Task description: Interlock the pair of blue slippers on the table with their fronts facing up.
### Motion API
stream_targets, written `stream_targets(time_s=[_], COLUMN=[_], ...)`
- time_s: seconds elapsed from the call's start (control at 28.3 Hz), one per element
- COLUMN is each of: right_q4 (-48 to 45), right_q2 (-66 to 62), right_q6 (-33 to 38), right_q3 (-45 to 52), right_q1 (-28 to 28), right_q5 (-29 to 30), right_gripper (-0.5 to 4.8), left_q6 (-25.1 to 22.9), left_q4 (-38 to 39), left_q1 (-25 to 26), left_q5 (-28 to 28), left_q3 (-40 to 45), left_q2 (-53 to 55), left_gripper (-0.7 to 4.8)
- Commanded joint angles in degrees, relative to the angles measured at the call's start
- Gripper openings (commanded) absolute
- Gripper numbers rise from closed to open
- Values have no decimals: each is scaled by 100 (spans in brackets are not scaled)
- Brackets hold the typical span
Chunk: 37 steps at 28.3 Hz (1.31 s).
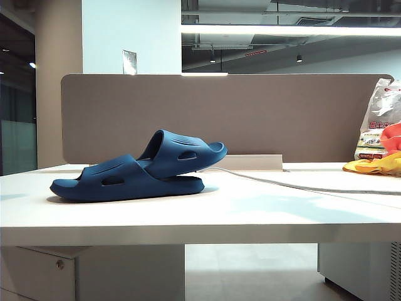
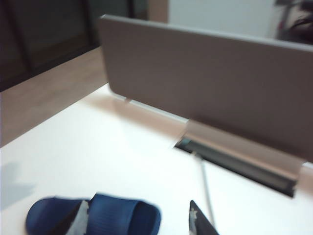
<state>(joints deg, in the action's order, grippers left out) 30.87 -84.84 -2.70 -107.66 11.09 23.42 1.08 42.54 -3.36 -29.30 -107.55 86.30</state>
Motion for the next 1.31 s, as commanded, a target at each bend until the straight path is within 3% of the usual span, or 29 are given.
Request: stream_targets(time_s=[0.04, 0.21, 0.53, 0.78, 0.88, 0.99, 1.17, 1.31], right_q4=[-251, -238, 221, 870, 975, 949, 485, 2], right_q2=[264, 761, 1980, 2975, 3595, 4291, 5490, 6395], right_q6=[37, 9, 13, -59, -55, -37, 177, 273], right_q3=[-24, -24, -22, 175, 761, 1620, 3311, 4612], right_q1=[7, 7, 7, 2, 2, 2, 0, 2], right_q5=[-223, -442, -601, -1003, -1215, -1346, -1344, -1325], right_gripper=[247, 229, 229, 229, 228, 212, 195, 79], left_q6=[-79, -385, -428, -391, -361, -334, 101, 269], left_q4=[-396, -289, -195, -369, -511, -671, -1108, -1091], left_q1=[15, 15, 15, 15, 15, 15, 15, 15], left_q5=[24, 590, 925, 1023, 1021, 1025, 1021, 1023], left_q3=[-28, 13, 651, 1923, 2732, 3545, 4660, 5259], left_q2=[-684, -1578, -3123, -4566, -5250, -5930, -6795, -7114], left_gripper=[79, 79, 79, 78, 68, 14, 12, -6])
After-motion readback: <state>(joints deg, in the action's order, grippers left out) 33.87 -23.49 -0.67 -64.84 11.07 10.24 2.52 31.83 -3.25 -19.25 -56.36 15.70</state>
